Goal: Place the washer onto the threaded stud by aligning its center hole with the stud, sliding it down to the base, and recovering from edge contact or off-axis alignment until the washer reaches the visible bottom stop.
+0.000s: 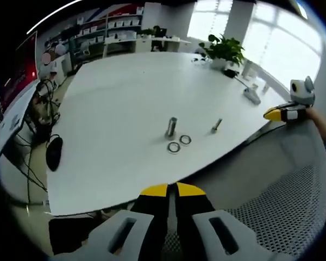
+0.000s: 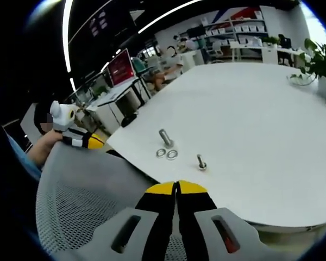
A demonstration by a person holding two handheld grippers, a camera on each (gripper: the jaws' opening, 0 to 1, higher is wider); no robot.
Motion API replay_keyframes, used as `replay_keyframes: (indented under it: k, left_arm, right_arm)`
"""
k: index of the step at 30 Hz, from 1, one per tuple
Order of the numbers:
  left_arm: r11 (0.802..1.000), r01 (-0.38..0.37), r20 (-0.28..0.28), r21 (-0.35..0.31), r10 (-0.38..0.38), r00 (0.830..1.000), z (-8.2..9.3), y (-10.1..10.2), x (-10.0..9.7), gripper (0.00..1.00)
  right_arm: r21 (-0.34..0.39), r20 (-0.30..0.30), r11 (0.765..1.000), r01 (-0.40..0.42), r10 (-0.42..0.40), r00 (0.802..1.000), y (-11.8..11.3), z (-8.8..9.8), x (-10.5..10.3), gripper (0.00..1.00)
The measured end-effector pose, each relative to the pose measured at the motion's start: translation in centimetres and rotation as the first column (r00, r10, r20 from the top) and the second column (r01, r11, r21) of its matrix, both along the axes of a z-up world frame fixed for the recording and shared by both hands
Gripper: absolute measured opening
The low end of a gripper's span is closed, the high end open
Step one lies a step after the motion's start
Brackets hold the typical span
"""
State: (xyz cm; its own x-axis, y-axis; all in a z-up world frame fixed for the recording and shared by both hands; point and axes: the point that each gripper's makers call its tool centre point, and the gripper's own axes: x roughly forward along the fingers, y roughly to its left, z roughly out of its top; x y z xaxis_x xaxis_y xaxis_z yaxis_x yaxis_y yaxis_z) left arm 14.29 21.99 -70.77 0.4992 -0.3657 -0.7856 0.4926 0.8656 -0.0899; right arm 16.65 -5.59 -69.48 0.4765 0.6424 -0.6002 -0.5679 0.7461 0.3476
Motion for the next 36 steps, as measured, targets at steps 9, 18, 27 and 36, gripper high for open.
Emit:
replay_keyframes:
  k: [9,18,27,36]
  left_arm:
    - [0.983,0.181,0.052,0.021,-0.182,0.982,3.3,-1.6,3.0,0.08]
    - [0.920,0.365,-0.030,0.141,-0.364,0.931,2.0,-2.6,4.4,0.25]
    - [0.814,0.553,-0.066,0.176,-0.551,0.832,-0.7,-5.2,5.9,0.31]
    - [0.740,0.664,-0.165,0.108,-0.645,0.746,-4.9,-8.1,6.6,0.30]
  right_arm:
    - [0.008,0.000,1.000,-0.003,0.003,1.000,0.1,0.2,-0.1,0.04]
    - [0.008,0.012,1.000,-0.005,0.005,1.000,0.2,0.3,0.1,0.04]
    - [0.009,0.020,1.000,0.004,-0.004,1.000,0.2,0.3,0.2,0.05]
    - [0.019,-0.003,1.000,0.019,-0.019,1.000,0.0,0.2,-0.2,0.05]
